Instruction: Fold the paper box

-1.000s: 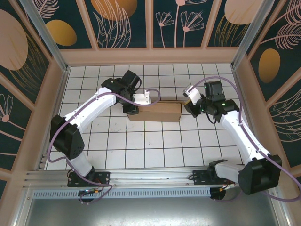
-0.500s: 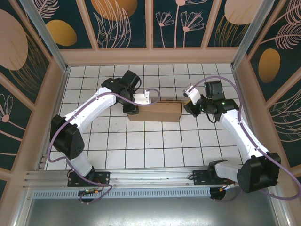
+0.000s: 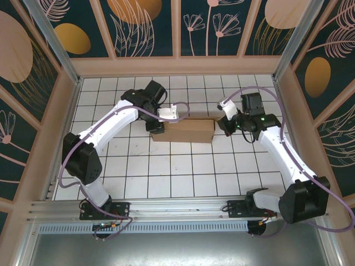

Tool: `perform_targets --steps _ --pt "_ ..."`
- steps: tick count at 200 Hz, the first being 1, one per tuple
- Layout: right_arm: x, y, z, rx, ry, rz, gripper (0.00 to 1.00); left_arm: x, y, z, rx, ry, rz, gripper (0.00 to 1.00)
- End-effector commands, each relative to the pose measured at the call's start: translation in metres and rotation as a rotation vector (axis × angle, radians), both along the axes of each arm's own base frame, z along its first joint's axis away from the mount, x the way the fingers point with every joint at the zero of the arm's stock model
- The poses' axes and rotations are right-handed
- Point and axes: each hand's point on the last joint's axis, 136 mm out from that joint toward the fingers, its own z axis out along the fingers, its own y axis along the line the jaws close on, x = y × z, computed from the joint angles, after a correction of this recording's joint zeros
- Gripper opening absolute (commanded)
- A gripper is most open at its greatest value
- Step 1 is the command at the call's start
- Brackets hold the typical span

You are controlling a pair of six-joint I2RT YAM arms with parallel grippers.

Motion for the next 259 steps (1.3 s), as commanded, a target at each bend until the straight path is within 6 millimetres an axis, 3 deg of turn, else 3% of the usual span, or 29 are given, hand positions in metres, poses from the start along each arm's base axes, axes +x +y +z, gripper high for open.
perform_targets --steps 1,60,104,183,219,249,259 --pt "0.008 0.011 0.029 0.106 0.011 -0.064 0.0 -0.012 -0.006 -0.033 0.009 0.147 0.024 0.48" --pt "0.023 0.008 0.046 0.21 0.078 -0.257 0.0 -0.008 -0.006 -0.039 0.028 0.149 0.021 0.48" --pt "0.03 0.008 0.036 0.234 0.186 -0.344 0.0 0.0 -0.012 -0.04 0.017 0.151 0.03 0.49" --pt "0.039 0.004 0.005 0.186 0.272 -0.401 0.0 0.014 -0.029 -0.026 -0.047 0.126 0.044 0.67" --pt "0.048 0.004 -0.002 0.169 0.307 -0.425 0.0 0.027 -0.041 -0.01 -0.107 0.084 0.052 0.8" --pt "0.05 0.003 -0.001 0.164 0.307 -0.431 0.0 0.036 -0.048 0.009 -0.167 0.027 0.066 0.98" --pt "0.051 0.003 -0.001 0.163 0.311 -0.437 0.0 0.04 -0.051 0.018 -0.194 -0.007 0.074 0.99"
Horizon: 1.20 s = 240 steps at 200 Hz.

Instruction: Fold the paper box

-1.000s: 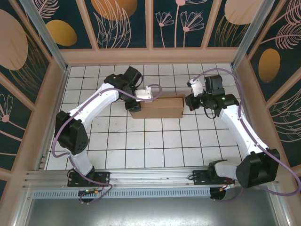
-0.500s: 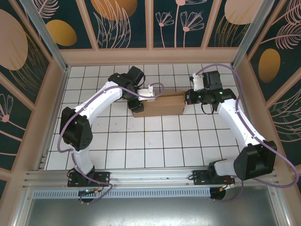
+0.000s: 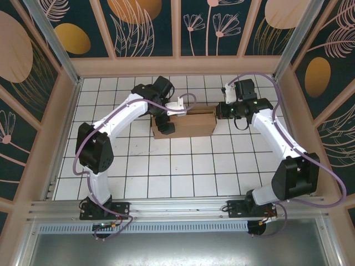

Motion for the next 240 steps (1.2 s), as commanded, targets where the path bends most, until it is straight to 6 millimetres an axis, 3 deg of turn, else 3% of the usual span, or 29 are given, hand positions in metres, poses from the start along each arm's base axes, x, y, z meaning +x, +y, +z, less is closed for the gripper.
perform_targets --steps 1,33,51,133,160,215,240 --pt "-0.001 0.002 0.002 -0.004 0.032 -0.011 0.0 0.01 -0.014 0.029 -0.093 -0.076 0.011 0.99" --pt "0.004 0.004 0.004 -0.006 0.047 -0.017 0.0 0.028 -0.028 0.07 -0.242 -0.224 0.06 0.99" --pt "0.005 0.005 0.005 -0.004 0.05 -0.017 0.0 0.029 -0.03 0.076 -0.275 -0.252 0.059 0.99" --pt "0.008 0.006 -0.001 -0.006 0.077 -0.018 0.0 0.022 -0.01 0.011 -0.151 -0.192 0.105 0.97" --pt "0.009 0.007 -0.004 -0.01 0.084 -0.017 0.0 0.025 -0.003 -0.005 -0.094 -0.188 0.116 0.84" --pt "0.013 0.008 -0.001 -0.008 0.075 -0.014 0.0 0.031 -0.008 -0.006 -0.098 -0.186 0.118 0.6" --pt "0.018 0.007 0.003 0.003 0.065 -0.034 0.0 0.032 -0.007 -0.014 -0.08 -0.175 0.116 0.56"
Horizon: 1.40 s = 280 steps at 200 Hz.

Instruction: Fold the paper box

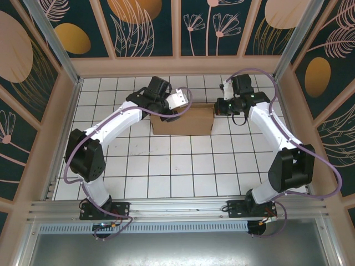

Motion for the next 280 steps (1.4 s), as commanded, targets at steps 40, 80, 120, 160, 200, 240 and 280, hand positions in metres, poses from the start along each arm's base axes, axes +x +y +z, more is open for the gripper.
perform_targets --steps 40,80,120,160,200,240,280 --pt "0.016 0.002 0.015 0.038 0.032 -0.071 0.0 -0.006 0.015 -0.055 0.14 0.099 -0.002 0.57" --pt "0.029 0.0 0.022 0.1 0.113 -0.146 0.0 -0.011 0.018 -0.066 0.167 0.111 -0.026 0.61" --pt "0.036 -0.002 0.027 0.14 0.176 -0.19 0.0 -0.013 0.019 -0.074 0.18 0.119 -0.034 0.63" --pt "0.044 -0.007 0.028 0.206 0.239 -0.239 0.0 -0.014 0.02 -0.079 0.191 0.126 -0.046 0.64" --pt "0.052 -0.01 0.027 0.212 0.266 -0.267 0.0 -0.019 0.021 -0.084 0.204 0.133 -0.071 0.65" --pt "0.051 -0.004 0.022 0.146 0.209 -0.208 0.0 -0.013 0.02 -0.085 0.195 0.134 -0.038 0.65" --pt "0.043 -0.01 -0.001 0.069 0.207 -0.209 0.0 -0.012 0.019 -0.087 0.194 0.141 -0.033 0.65"
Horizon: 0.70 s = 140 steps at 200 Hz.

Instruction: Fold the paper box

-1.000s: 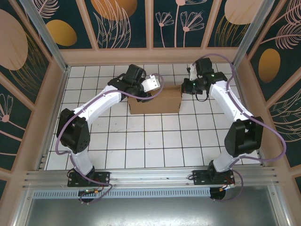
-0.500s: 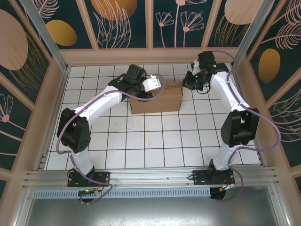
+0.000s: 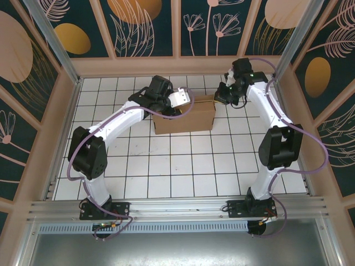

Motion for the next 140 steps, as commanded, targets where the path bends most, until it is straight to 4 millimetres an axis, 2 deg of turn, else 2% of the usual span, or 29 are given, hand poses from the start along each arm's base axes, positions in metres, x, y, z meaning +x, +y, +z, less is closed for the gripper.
perform_targets --steps 1,29,62,85,98,140 --pt "-0.004 -0.008 -0.006 -0.082 -0.039 0.008 0.0 -0.029 0.03 -0.086 0.206 0.228 0.022 0.65" --pt "-0.003 -0.008 -0.004 -0.09 -0.059 0.01 0.0 -0.028 0.03 -0.084 0.205 0.223 0.025 0.66" --pt "0.0 -0.007 -0.002 -0.095 -0.084 0.021 0.0 -0.025 0.03 -0.08 0.199 0.215 0.042 0.76" --pt "-0.002 -0.008 -0.007 -0.112 -0.093 0.027 0.0 -0.023 0.029 -0.076 0.189 0.214 0.053 0.78" --pt "-0.003 -0.008 -0.01 -0.117 -0.092 0.025 0.0 -0.021 0.029 -0.075 0.187 0.211 0.059 0.82" --pt "-0.005 -0.007 -0.014 -0.118 -0.09 0.023 0.0 -0.02 0.022 -0.058 0.141 0.205 0.06 0.91"
